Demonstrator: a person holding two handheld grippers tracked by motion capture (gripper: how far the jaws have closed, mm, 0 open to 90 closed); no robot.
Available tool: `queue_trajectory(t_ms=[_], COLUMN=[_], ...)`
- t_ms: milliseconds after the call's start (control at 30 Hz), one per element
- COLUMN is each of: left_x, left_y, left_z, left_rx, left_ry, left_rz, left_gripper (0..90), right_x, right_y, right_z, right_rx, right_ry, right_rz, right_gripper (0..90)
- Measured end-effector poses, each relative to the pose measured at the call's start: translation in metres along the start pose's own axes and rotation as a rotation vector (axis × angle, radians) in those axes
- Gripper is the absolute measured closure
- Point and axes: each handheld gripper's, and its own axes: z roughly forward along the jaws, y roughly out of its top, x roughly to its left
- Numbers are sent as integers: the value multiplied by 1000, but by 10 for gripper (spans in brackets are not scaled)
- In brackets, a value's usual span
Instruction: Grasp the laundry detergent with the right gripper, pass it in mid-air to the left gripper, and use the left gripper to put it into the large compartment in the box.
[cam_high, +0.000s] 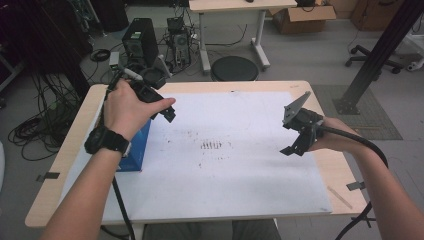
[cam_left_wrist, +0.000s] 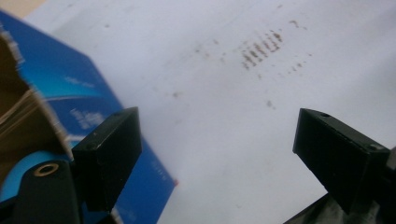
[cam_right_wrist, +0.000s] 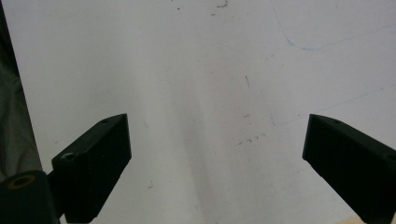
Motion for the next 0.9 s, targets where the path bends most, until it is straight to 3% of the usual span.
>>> queue_trajectory(t_ms=[333, 433, 500, 767, 900], left_x=[-28, -36, -41, -53, -54], left_y=[6, 7, 6, 4, 3], left_z=[35, 42, 48, 62, 65], left_rx=[27, 36, 31, 39, 38], left_ry=[-67, -68, -96, -130, -144], left_rz=[102, 144, 163, 205, 205], left_gripper=[98, 74, 67, 49, 49], right_x=[-1, -2, -3, -4, -4], right_y=[4, 4, 5, 6, 6], right_z=[0, 1, 1, 4, 6], right_rx=[-52, -62, -76, -104, -104], right_ry=[46, 57, 69, 90, 93], right_rz=[4, 3, 3, 3, 3], right_gripper=[60, 56, 53, 37, 35])
